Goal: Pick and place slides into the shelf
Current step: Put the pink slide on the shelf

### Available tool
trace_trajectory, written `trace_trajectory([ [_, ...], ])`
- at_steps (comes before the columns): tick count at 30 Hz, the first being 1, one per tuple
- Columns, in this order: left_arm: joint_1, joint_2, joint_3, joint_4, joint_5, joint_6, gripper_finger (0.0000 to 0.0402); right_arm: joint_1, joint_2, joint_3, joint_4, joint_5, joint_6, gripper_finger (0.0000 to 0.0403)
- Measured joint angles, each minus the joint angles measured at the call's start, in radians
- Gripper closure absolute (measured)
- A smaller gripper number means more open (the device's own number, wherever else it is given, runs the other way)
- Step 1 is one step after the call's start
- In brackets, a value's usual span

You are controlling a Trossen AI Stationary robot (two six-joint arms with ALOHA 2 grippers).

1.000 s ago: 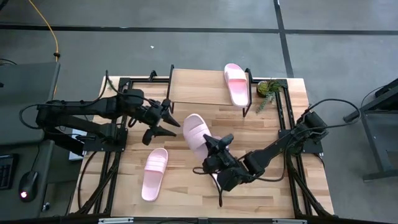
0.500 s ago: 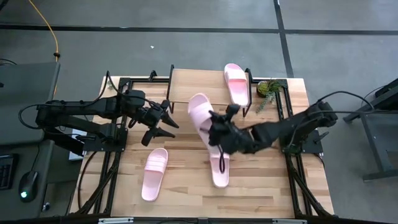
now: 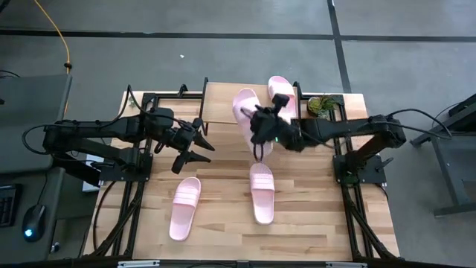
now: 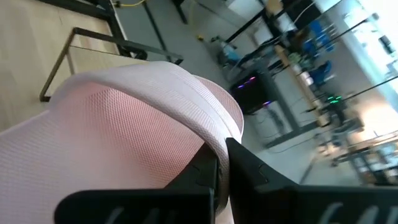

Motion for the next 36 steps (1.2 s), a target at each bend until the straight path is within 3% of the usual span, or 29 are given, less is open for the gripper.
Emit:
trace_trajectory([
  [3, 0.000, 0.000, 0.000, 0.000, -0.019, 0.000, 0.0222, -0.081, -0.003, 0.000, 0.008, -0.103, 0.001, 0.0403],
  [17, 0.000, 0.000, -0.001, -0.011, -0.140, 0.003, 0.0222, -0.341, -0.002, 0.000, 0.025, -0.377, 0.001, 0.0403],
  [36, 0.000, 0.001, -0.001, -0.051, -0.154, 0.028, 0.0222, -0.477, 0.023, 0.000, 0.023, -0.479, 0.022, 0.0402],
])
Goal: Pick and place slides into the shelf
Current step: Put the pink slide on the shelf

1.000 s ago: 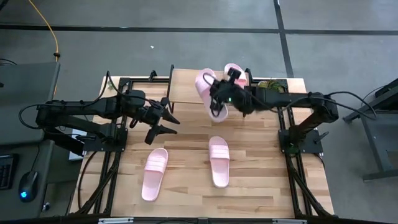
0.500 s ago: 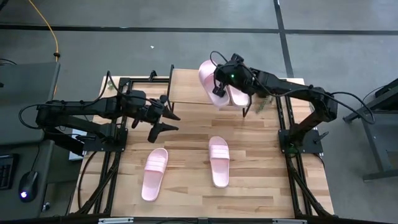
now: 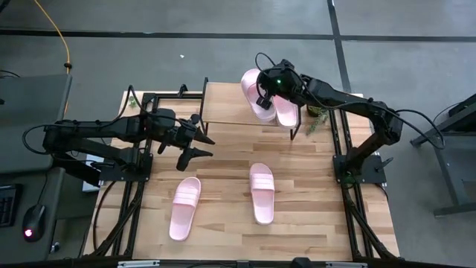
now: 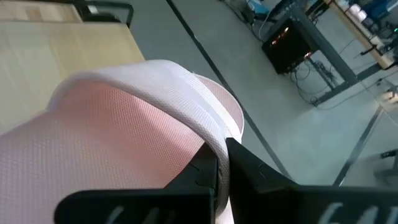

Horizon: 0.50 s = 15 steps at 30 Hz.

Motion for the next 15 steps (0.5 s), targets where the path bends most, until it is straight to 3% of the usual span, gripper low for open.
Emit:
trace_trajectory([
  [15, 0.000, 0.000, 0.000, 0.000, -0.021, 0.051, 0.0222, -0.042, 0.123, 0.000, 0.013, 0.025, 0.005, 0.0402],
])
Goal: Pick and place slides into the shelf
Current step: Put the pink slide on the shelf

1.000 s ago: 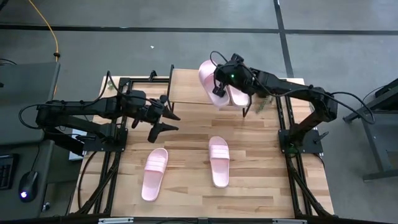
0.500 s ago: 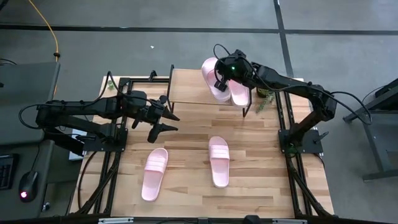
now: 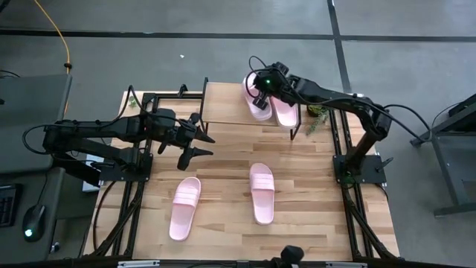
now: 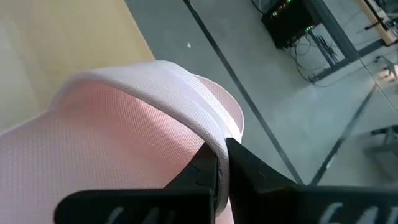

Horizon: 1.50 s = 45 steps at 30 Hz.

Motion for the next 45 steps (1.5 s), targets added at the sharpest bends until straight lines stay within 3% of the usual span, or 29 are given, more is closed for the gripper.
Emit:
trace_trajectory([
  [23, 0.000, 0.000, 0.000, 0.000, -0.051, 0.009, 0.0222, 0.085, 0.036, 0.000, -0.145, 0.291, 0.076, 0.0402],
  [45, 0.000, 0.000, 0.000, 0.000, -0.051, 0.007, 0.0222, 0.087, 0.033, 0.000, -0.223, 0.209, 0.177, 0.0402],
])
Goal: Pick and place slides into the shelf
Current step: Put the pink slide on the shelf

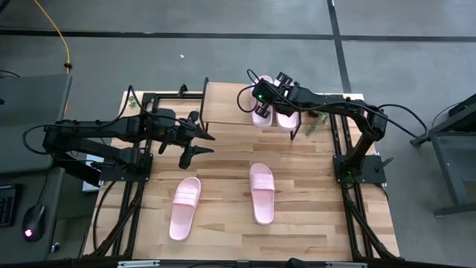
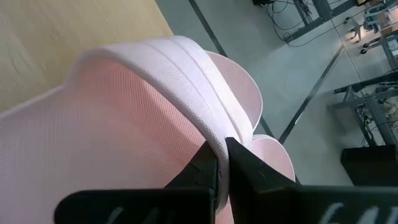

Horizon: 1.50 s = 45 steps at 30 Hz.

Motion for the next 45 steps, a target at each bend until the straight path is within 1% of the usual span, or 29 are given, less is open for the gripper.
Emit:
trace_trajectory([
  [6, 0.000, 0.000, 0.000, 0.000, 0.000, 0.000, 0.0222, 0.000, 0.000, 0.000, -0.008, -0.012, -0.017, 0.0396],
  [16, 0.000, 0.000, 0.000, 0.000, 0.000, 0.000, 0.0222, 0.000, 0.002, -0.001, -0.024, -0.022, -0.019, 0.0332],
  [19, 0.000, 0.000, 0.000, 0.000, 0.000, 0.000, 0.0222, 0.000, 0.002, -0.001, -0.025, 0.001, -0.019, 0.0319],
  [23, 0.000, 0.000, 0.000, 0.000, 0.000, 0.000, 0.0222, 0.000, 0.002, -0.002, -0.027, 0.005, -0.024, 0.0307],
  [32, 0.000, 0.000, 0.000, 0.001, 0.000, 0.000, 0.0222, 0.000, 0.002, -0.002, -0.027, 0.006, -0.027, 0.0299],
  [38, 0.000, 0.000, 0.000, 0.002, 0.000, 0.001, 0.0222, 0.001, -0.003, -0.001, -0.039, -0.025, -0.023, 0.0299],
  [45, 0.000, 0.000, 0.000, 0.002, 0.000, 0.003, 0.0222, 0.030, -0.003, -0.001, -0.052, -0.023, -0.024, 0.0299],
])
